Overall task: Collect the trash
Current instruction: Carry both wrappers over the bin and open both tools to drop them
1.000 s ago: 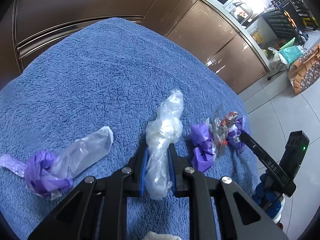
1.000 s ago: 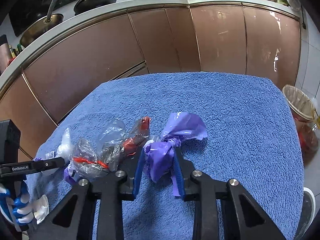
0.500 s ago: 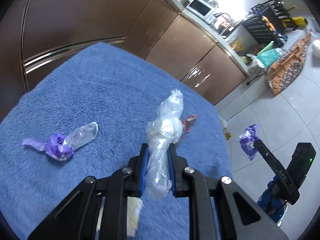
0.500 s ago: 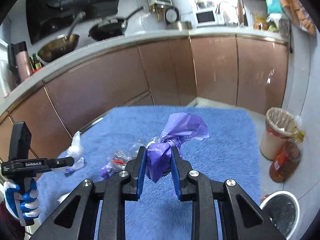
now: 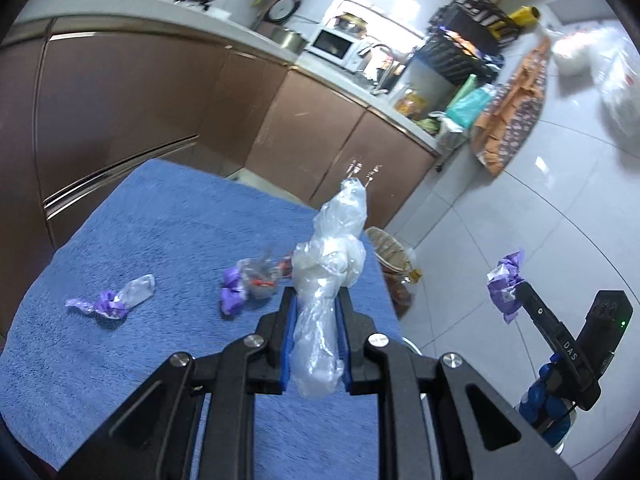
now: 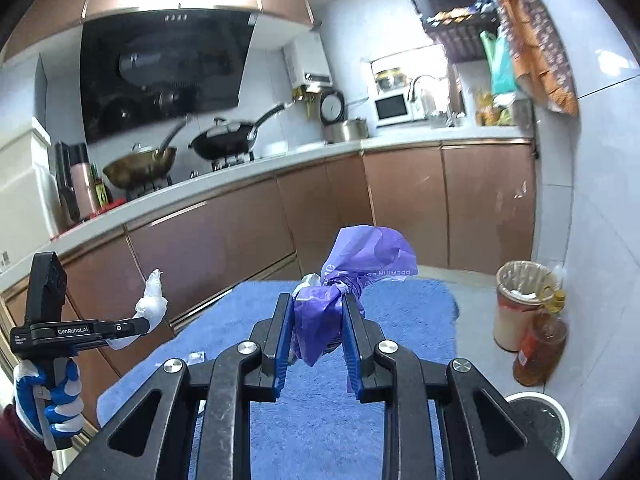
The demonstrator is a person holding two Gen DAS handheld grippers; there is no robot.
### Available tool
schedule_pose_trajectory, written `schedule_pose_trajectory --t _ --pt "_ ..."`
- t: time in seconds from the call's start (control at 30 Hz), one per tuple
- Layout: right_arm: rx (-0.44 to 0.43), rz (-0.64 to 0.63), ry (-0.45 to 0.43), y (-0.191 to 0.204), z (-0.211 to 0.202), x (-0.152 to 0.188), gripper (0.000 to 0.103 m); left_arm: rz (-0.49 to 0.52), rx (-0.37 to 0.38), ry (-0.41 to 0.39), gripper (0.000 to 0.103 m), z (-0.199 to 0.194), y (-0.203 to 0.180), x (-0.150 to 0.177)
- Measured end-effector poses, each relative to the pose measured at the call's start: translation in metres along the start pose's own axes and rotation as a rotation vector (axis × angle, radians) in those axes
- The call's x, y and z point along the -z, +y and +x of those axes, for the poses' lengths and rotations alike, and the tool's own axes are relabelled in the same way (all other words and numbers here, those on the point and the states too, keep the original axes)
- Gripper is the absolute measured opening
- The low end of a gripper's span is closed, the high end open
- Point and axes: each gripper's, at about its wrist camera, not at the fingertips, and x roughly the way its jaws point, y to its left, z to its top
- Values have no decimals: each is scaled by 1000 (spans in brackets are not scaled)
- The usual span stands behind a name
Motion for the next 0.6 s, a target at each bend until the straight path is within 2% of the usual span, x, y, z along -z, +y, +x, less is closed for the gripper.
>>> schedule_pose_trajectory --t 0.17,0.3,0.47,0.6 --pt "39 43 -49 -21 -36 5 22 60 60 28 17 5 -44 6" --pt "98 96 -68 -50 -53 12 22 111 131 89 17 37 -90 15" --pt "212 148 -60 -98 -66 27 22 180 224 200 17 106 -156 32" --pt "297 202 -20 -140 -61 46 22 230 269 301 17 170 -200 53"
